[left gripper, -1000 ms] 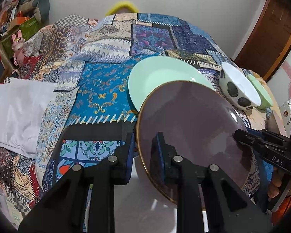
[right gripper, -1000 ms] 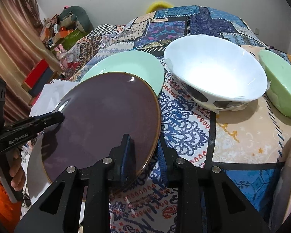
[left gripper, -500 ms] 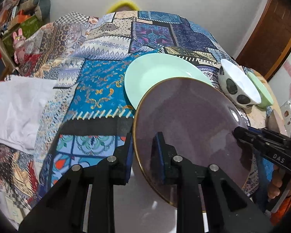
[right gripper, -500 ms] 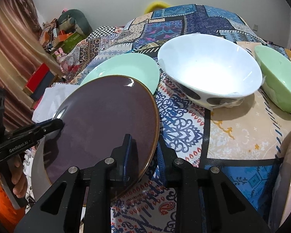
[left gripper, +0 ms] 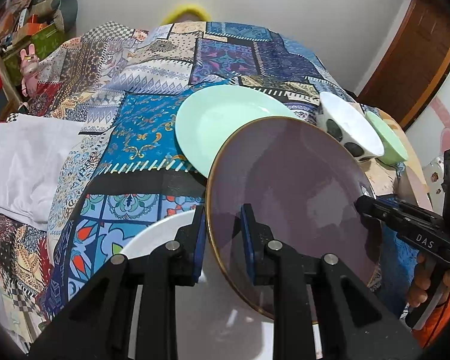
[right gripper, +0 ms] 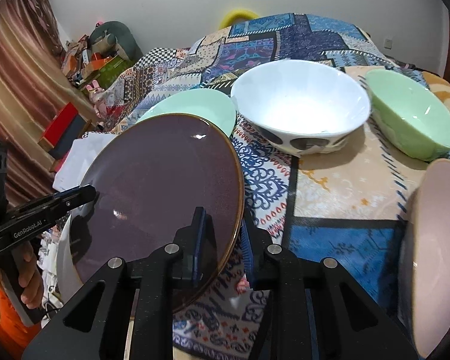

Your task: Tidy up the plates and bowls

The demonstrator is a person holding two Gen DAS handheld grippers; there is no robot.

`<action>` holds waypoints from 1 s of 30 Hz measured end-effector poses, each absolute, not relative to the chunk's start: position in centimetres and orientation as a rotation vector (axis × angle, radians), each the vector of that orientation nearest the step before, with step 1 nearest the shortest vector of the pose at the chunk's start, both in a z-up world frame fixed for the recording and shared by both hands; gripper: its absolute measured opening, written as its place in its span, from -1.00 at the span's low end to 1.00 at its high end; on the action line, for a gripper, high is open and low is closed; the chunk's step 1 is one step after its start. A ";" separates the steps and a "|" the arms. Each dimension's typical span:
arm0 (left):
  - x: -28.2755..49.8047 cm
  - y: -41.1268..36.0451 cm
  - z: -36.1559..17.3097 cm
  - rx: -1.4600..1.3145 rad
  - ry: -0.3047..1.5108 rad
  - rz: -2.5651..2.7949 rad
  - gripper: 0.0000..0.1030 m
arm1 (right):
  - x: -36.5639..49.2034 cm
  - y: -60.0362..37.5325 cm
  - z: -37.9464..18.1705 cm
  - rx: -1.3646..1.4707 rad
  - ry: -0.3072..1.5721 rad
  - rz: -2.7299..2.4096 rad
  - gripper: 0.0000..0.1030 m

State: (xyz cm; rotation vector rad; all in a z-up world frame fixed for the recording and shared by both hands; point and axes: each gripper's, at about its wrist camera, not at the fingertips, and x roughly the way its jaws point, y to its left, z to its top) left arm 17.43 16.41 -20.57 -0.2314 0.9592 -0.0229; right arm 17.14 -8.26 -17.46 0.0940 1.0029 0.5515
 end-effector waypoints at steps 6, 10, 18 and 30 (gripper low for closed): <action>15.8 15.2 -19.3 -0.241 0.942 -0.038 -0.58 | 15.9 -9.4 -16.2 0.092 0.983 0.548 -0.61; 14.7 14.3 -18.2 -0.235 0.932 -0.048 -0.58 | 15.0 -10.3 -15.4 0.093 0.967 0.543 -0.61; 12.4 12.1 -16.4 -0.229 0.917 -0.063 -0.58 | 13.3 -12.1 -14.6 0.107 0.950 0.531 -0.61; 9.8 8.3 -16.1 -0.221 0.935 -0.086 -0.58 | 11.4 -15.2 -15.1 0.130 0.959 0.495 -0.61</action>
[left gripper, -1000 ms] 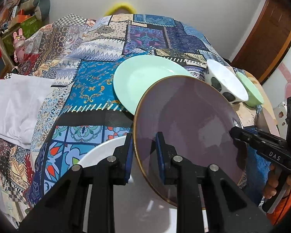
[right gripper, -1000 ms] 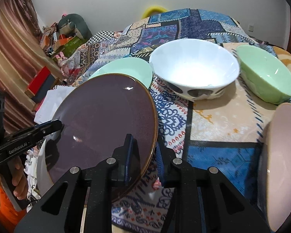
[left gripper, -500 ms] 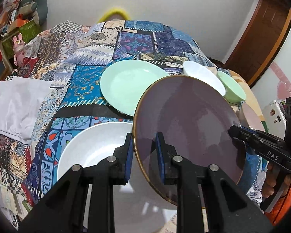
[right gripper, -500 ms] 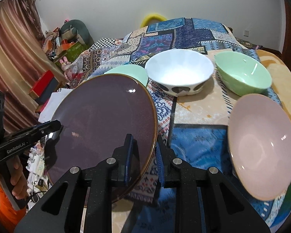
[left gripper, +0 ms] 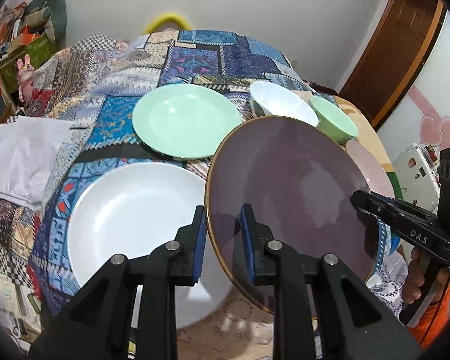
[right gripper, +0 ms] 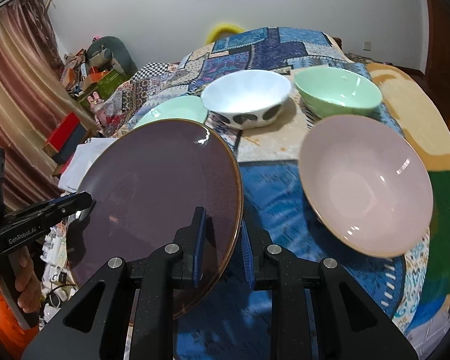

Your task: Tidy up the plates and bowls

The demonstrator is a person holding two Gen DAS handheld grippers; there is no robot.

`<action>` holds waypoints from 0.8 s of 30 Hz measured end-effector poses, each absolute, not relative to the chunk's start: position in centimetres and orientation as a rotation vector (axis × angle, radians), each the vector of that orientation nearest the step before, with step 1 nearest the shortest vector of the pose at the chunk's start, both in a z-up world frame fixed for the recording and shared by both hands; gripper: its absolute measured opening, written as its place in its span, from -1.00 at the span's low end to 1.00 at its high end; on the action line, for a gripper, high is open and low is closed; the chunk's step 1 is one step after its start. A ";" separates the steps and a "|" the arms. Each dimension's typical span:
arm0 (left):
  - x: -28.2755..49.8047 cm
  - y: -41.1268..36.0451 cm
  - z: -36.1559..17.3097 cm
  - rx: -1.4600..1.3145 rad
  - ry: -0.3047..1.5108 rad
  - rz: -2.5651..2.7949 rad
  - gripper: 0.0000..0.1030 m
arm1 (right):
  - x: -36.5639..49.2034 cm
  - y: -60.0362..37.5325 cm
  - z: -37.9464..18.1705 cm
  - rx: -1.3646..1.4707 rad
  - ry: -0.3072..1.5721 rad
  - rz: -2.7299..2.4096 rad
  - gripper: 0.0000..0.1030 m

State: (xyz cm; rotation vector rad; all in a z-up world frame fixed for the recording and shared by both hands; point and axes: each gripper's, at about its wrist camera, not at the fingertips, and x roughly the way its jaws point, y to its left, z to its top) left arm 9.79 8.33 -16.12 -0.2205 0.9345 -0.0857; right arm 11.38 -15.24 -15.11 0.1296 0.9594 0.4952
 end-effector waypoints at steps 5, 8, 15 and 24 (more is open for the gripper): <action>9.4 6.6 -16.7 -0.211 0.956 -0.107 -0.58 | 10.9 -16.3 -15.7 0.138 0.977 0.479 -0.61; 9.5 5.8 -17.2 -0.208 0.973 -0.113 -0.58 | 10.8 -16.8 -16.3 0.141 0.992 0.471 -0.61; 10.2 4.7 -19.1 -0.207 1.024 -0.131 -0.58 | 10.9 -17.8 -17.9 0.149 1.031 0.447 -0.61; 12.1 3.7 -21.5 -0.188 1.079 -0.138 -0.58 | 11.6 -18.5 -19.7 0.157 1.064 0.422 -0.61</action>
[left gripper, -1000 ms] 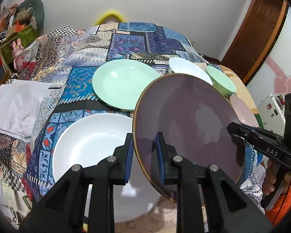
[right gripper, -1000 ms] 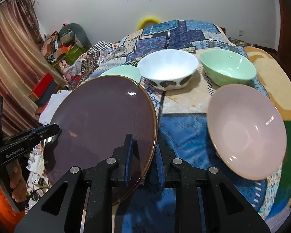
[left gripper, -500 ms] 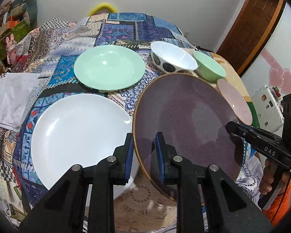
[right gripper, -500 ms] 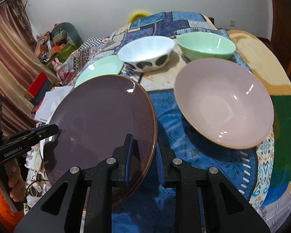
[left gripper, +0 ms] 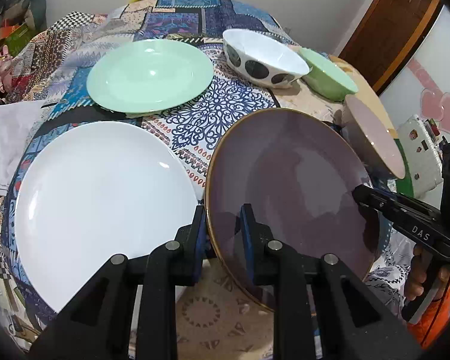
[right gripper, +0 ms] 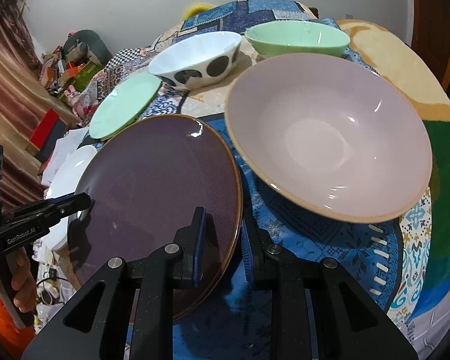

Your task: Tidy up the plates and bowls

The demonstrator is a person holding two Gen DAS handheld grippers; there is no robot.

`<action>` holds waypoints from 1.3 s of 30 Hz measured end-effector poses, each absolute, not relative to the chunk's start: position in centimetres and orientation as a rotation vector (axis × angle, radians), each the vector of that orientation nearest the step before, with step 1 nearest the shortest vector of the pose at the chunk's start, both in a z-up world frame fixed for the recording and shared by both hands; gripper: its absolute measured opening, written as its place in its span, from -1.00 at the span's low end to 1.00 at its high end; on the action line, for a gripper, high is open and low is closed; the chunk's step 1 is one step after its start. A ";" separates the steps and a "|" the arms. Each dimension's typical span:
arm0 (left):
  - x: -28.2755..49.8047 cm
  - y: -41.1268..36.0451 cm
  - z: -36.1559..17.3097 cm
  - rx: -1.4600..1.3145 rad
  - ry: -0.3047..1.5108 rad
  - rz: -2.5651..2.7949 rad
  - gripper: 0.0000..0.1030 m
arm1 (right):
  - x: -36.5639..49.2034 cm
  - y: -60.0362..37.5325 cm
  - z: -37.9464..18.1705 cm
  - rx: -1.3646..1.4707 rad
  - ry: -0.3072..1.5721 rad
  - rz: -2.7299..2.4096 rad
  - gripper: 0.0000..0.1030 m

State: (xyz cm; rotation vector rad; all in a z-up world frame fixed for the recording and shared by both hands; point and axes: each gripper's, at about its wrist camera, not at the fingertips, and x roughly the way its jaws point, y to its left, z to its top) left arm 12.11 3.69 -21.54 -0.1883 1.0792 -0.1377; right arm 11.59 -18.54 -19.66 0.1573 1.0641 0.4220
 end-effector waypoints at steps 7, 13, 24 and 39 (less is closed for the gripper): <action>13.4 3.5 -22.6 -0.186 1.098 -0.141 -0.58 | 11.9 -18.9 -19.7 0.134 1.048 0.403 -0.61; 13.9 3.3 -23.1 -0.165 1.104 -0.138 -0.58 | 11.9 -19.0 -19.7 0.129 1.051 0.407 -0.56; 12.9 3.5 -21.2 -0.169 1.044 -0.127 -0.49 | 10.8 -18.9 -17.5 0.079 1.010 0.398 -0.48; 8.4 7.0 -15.8 -0.174 0.890 -0.039 0.26 | 9.8 -13.9 -13.2 0.031 0.896 0.509 0.05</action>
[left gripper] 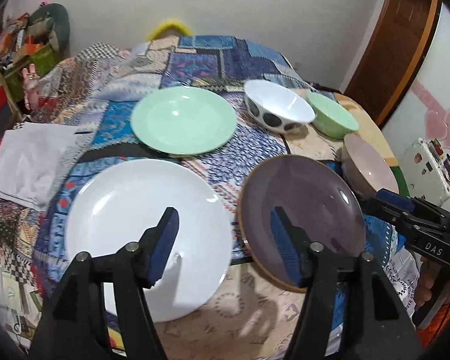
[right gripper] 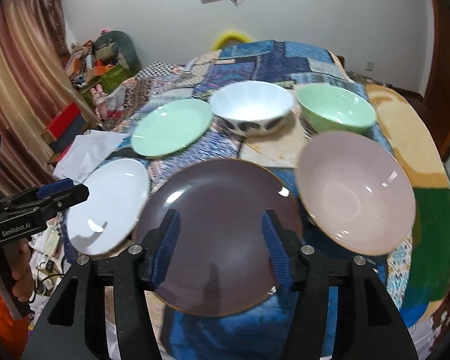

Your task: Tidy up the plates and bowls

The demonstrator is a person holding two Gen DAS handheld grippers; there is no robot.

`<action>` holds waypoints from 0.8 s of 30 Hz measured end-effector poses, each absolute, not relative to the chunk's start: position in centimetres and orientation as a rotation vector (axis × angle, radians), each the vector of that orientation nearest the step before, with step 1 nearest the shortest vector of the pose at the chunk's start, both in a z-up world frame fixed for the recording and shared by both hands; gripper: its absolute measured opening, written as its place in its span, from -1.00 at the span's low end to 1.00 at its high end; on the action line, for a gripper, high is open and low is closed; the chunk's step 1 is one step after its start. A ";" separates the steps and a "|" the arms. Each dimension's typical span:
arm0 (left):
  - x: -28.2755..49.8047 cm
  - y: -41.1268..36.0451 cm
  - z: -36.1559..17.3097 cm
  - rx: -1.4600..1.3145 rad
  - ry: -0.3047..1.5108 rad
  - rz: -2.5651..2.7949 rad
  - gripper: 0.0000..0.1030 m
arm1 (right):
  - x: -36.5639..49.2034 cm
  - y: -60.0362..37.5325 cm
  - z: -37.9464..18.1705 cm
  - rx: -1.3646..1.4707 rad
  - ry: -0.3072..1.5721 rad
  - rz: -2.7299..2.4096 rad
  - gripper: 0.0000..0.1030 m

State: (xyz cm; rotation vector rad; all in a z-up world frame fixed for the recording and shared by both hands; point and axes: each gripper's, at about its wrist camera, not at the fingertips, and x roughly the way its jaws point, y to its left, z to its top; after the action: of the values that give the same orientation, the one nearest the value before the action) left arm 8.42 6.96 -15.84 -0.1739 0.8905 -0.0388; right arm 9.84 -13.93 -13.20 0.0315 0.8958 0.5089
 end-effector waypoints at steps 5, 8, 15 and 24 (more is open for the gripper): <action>6.7 9.6 -15.2 -0.182 0.871 0.008 0.45 | 10.0 -11.4 -13.0 0.001 0.885 0.553 0.18; 5.9 11.4 -15.4 -0.196 0.868 0.041 0.58 | 10.3 -9.7 -13.2 -0.018 0.894 0.582 0.19; 4.8 15.3 -17.1 -0.222 0.898 0.117 0.60 | 10.8 -5.4 -14.7 -0.077 0.928 0.633 0.19; 4.8 19.6 -20.6 -0.280 0.964 0.161 0.60 | 12.8 -0.9 -16.8 -0.136 0.977 0.680 0.19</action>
State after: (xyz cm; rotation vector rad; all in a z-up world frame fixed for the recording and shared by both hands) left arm 4.79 19.56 -20.57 -0.2797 0.9638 0.1615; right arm 12.85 -0.87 -16.83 -0.1358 0.9775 0.6801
